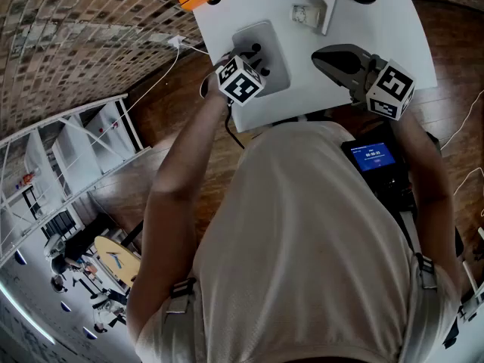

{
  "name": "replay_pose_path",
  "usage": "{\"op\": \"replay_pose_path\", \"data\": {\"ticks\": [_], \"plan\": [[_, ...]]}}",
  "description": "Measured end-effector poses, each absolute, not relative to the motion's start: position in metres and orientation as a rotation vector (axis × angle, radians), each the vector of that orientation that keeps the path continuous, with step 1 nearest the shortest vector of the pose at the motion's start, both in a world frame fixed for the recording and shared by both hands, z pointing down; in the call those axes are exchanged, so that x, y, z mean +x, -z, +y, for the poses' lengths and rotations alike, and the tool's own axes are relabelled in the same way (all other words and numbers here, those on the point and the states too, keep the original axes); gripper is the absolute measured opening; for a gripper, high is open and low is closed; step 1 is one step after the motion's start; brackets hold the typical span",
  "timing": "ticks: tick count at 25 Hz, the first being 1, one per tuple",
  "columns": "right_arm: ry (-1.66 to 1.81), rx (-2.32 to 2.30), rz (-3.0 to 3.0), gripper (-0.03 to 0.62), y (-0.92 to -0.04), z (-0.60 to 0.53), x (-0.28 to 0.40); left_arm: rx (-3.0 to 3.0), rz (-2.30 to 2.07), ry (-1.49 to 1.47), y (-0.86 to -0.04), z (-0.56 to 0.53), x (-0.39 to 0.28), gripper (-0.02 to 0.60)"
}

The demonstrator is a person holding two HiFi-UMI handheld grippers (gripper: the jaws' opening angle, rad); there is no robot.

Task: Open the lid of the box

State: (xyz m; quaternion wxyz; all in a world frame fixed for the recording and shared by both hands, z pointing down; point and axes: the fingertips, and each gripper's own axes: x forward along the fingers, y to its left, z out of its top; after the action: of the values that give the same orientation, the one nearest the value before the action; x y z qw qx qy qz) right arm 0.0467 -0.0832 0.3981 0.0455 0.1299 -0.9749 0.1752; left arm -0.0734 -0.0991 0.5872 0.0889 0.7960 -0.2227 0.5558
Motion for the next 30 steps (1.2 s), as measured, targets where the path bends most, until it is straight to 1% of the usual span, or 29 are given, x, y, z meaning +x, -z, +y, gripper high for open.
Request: {"op": "replay_pose_path", "data": {"ticks": [3, 5, 8, 12, 23, 30], "plan": [[-0.508, 0.371, -2.980, 0.003, -0.401, -0.085, 0.048, 2.321, -0.599, -1.722, -0.600, -0.102, -0.069, 0.134], [-0.511, 0.367, -2.985, 0.003, -0.403, -0.086, 0.049, 2.289, -0.552, -1.767, -0.610, -0.102, -0.070, 0.157], [-0.529, 0.382, -2.981, 0.003, -0.406, -0.088, 0.051, 2.242, -0.450, -1.830, -0.620, -0.100, -0.072, 0.221], [-0.554, 0.409, -2.972, 0.003, -0.413, -0.088, 0.056, 2.213, -0.322, -1.917, -0.629, -0.099, -0.069, 0.261], [-0.602, 0.483, -2.959, 0.002, -0.422, -0.088, 0.067, 2.000, -0.122, -2.029, -0.649, -0.093, -0.071, 0.295], [-0.584, 0.491, -2.955, 0.002, -0.424, -0.085, 0.068, 2.140, -0.182, -1.954, -0.645, -0.095, -0.066, 0.288]]}}
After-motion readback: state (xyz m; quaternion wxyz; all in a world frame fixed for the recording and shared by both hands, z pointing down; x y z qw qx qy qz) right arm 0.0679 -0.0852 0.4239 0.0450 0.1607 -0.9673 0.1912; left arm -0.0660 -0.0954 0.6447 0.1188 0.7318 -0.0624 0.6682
